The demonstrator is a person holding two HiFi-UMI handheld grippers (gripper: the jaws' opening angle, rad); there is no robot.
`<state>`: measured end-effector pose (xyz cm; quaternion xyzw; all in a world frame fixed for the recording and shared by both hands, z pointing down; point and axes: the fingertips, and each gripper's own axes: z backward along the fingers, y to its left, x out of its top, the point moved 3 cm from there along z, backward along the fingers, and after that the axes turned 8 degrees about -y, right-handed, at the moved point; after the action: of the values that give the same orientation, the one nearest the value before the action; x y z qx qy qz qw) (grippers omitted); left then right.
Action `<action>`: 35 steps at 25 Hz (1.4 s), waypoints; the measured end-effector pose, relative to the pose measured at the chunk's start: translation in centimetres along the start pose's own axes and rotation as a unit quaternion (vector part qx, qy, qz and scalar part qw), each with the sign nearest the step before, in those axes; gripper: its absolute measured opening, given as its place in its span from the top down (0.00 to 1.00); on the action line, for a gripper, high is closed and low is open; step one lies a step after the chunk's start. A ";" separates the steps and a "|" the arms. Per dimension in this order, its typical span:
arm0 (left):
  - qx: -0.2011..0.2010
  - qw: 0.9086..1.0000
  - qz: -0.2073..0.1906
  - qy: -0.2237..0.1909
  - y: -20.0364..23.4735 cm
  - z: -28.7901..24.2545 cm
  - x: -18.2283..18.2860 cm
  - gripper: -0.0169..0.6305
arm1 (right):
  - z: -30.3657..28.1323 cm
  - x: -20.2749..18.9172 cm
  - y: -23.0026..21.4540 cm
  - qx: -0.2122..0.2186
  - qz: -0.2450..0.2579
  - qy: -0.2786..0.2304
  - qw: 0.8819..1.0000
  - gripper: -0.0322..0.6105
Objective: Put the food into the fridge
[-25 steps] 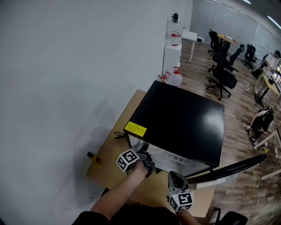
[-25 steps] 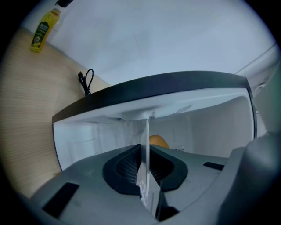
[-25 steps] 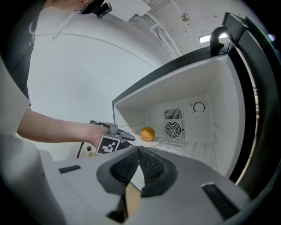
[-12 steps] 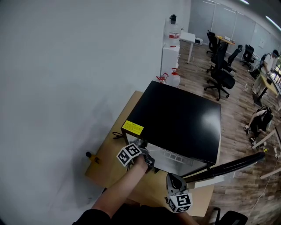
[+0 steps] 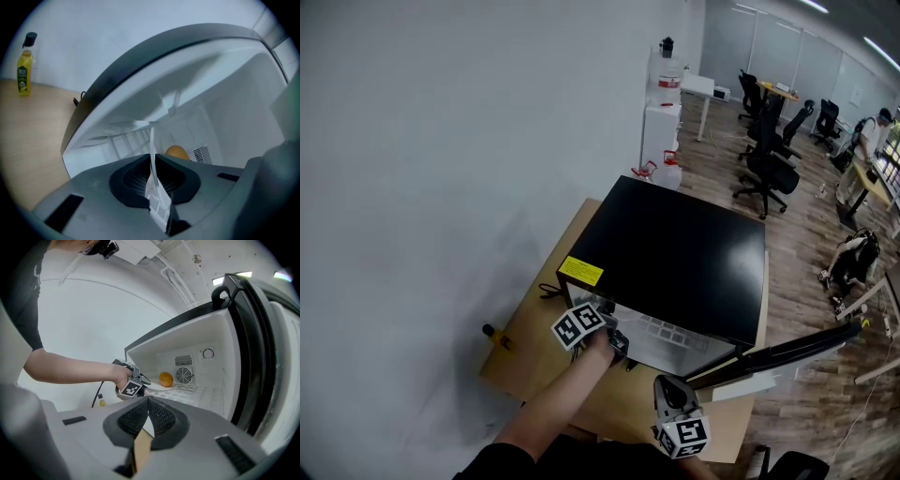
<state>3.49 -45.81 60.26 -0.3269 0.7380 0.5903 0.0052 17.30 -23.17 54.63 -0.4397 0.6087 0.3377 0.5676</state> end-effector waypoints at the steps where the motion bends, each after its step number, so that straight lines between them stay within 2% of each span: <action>1: 0.005 1.000 -0.021 -0.004 0.0 0.2 0.0 0.93 | 0.2 0.1 0.1 0.002 0.001 -0.001 1.000 0.86; 3: 0.016 0.997 -0.077 -0.015 0.0 0.5 0.2 0.93 | 0.6 0.2 0.1 0.000 -0.002 -0.003 1.000 0.86; 6: 0.027 0.987 -0.158 -0.021 -0.2 0.4 0.5 0.90 | 1.2 0.1 -0.4 -0.017 -0.008 -0.004 1.000 0.86; 9: 0.029 0.975 -0.221 -0.008 -0.8 -0.1 -0.1 0.75 | 1.5 0.1 -0.6 -0.025 -0.012 -0.005 1.000 0.86; 11: 0.030 0.967 -0.252 -0.001 -1.1 -0.3 -0.6 0.72 | 1.7 0.1 -0.5 -0.030 -0.015 -0.006 0.999 0.86; 15: 0.031 0.955 -0.293 -0.002 -1.2 -0.5 -0.8 0.71 | 1.8 0.1 0.1 -0.032 -0.011 -0.003 0.999 0.86; 20: 0.026 0.934 -0.357 -0.007 -1.2 -1.2 -0.7 0.66 | 1.8 -0.1 0.7 -0.031 -0.007 0.003 0.999 0.86; 24: 0.009 0.927 -0.374 -0.001 -1.2 -1.4 -0.9 0.61 | 1.8 0.1 0.8 -0.032 -0.004 0.002 0.999 0.86; 27: 0.010 0.913 -0.409 0.006 -1.3 -1.4 -1.4 0.55 | 1.9 -0.1 0.8 -0.034 -0.004 0.003 0.999 0.86; 30: 0.017 0.900 -0.435 -0.001 -1.1 -1.3 -1.6 0.53 | 2.2 -0.6 1.1 -0.038 -0.007 0.007 0.999 0.86; 35: 0.030 0.897 -0.442 -0.006 -0.1 -1.0 -1.7 0.50 | 3.3 -1.0 1.2 -0.048 -0.012 0.007 0.999 0.86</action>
<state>5.27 -45.90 61.21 -0.6151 0.5351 0.5068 0.2801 17.42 -19.55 55.06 -0.4758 0.5905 0.3564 0.5458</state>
